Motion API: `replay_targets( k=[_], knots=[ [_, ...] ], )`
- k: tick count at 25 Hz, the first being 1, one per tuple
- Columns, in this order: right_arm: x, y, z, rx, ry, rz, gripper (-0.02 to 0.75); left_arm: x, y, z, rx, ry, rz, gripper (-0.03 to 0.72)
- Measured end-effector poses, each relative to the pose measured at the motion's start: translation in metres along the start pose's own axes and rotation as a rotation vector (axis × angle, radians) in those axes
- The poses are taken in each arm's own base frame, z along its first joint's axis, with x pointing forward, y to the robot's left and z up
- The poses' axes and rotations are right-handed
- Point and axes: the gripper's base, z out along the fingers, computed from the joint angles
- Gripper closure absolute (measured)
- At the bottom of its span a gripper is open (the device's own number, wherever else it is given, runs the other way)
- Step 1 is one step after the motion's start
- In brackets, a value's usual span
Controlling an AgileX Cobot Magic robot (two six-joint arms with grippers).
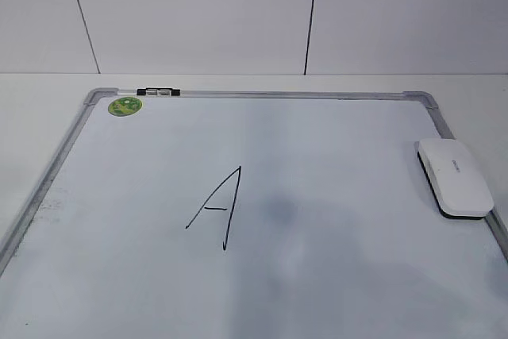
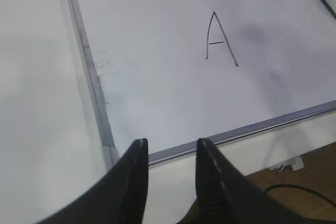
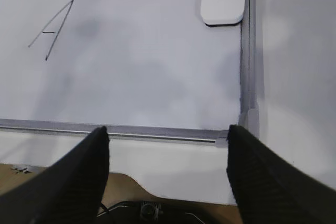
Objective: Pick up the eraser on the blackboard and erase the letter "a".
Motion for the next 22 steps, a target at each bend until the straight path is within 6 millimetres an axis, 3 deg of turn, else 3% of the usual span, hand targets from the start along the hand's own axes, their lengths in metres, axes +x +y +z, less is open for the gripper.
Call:
replay_targets(
  k=[6,13,22],
  knots=[
    [0.019,-0.011,0.015,0.069,0.035,-0.017,0.180,0.021,0.010,0.011,-0.053,0.044,0.046,0.452],
    [0.020,-0.024,0.013,0.179,0.019,-0.103,0.180,0.046,0.019,0.035,-0.080,0.145,0.066,0.452],
    [0.019,-0.029,0.012,0.228,0.014,-0.127,0.181,0.051,0.023,0.048,-0.089,0.136,0.070,0.452]
  ],
)
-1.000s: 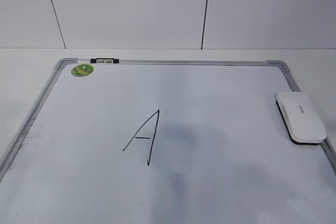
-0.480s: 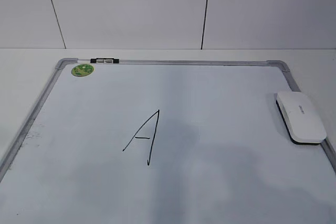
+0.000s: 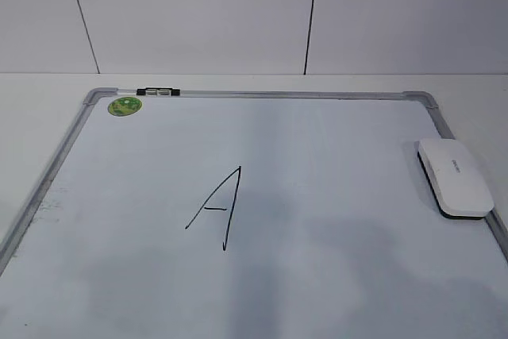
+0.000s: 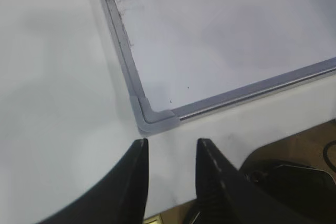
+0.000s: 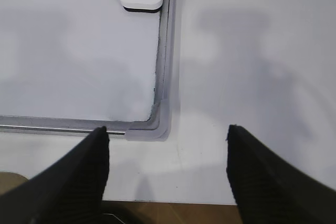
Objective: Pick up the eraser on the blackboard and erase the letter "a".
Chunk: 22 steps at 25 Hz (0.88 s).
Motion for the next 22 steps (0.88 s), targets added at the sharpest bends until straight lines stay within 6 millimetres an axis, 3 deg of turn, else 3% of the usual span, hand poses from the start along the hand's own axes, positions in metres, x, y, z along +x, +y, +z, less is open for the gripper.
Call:
replay_targets(
  k=[22],
  knots=[
    [0.000,0.002,0.018,0.001,-0.052,-0.012,0.181,-0.001,0.007,0.011,-0.071,-0.046,0.026,0.453]
  ],
)
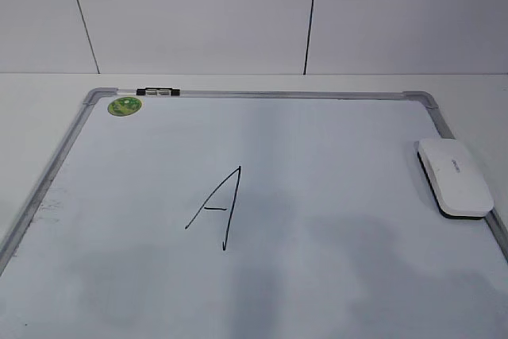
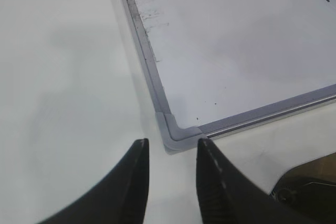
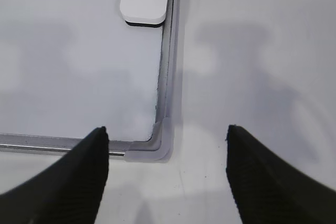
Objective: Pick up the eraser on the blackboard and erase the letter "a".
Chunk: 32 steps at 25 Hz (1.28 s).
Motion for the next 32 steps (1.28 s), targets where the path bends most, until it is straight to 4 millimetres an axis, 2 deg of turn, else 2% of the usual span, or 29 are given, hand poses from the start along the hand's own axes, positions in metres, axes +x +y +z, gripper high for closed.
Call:
replay_targets(
  k=[18,32],
  knots=[
    [0.000,0.000,0.000,0.000,-0.002,0.000,0.181,0.001,0.000,-0.001,-0.002,-0.007,0.001,0.453],
    [0.009,-0.001,-0.011,-0.001,-0.099,0.011,0.181,0.019,-0.002,-0.025,-0.017,-0.203,0.008,0.453]
  ],
)
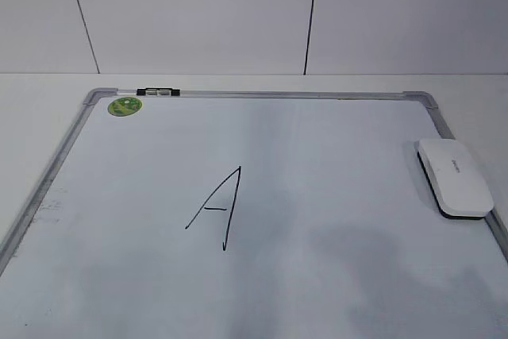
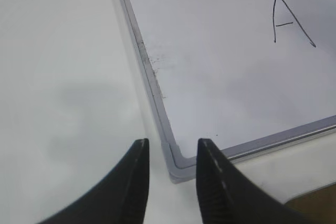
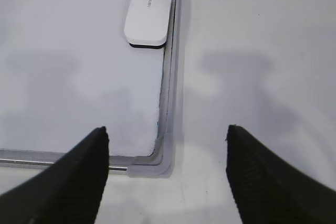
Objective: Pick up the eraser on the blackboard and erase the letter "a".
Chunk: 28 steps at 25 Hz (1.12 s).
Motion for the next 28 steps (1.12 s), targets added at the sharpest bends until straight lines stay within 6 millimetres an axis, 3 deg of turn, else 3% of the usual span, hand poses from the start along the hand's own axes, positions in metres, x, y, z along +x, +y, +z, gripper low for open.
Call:
replay_targets(
  k=[28],
  knots=[
    [0.0076,-0.0007,-0.0099,0.037,-0.077,0.034,0.181,0.0055,-0.0010,-0.0080,-0.041,-0.060,-0.020,0.453]
  ],
)
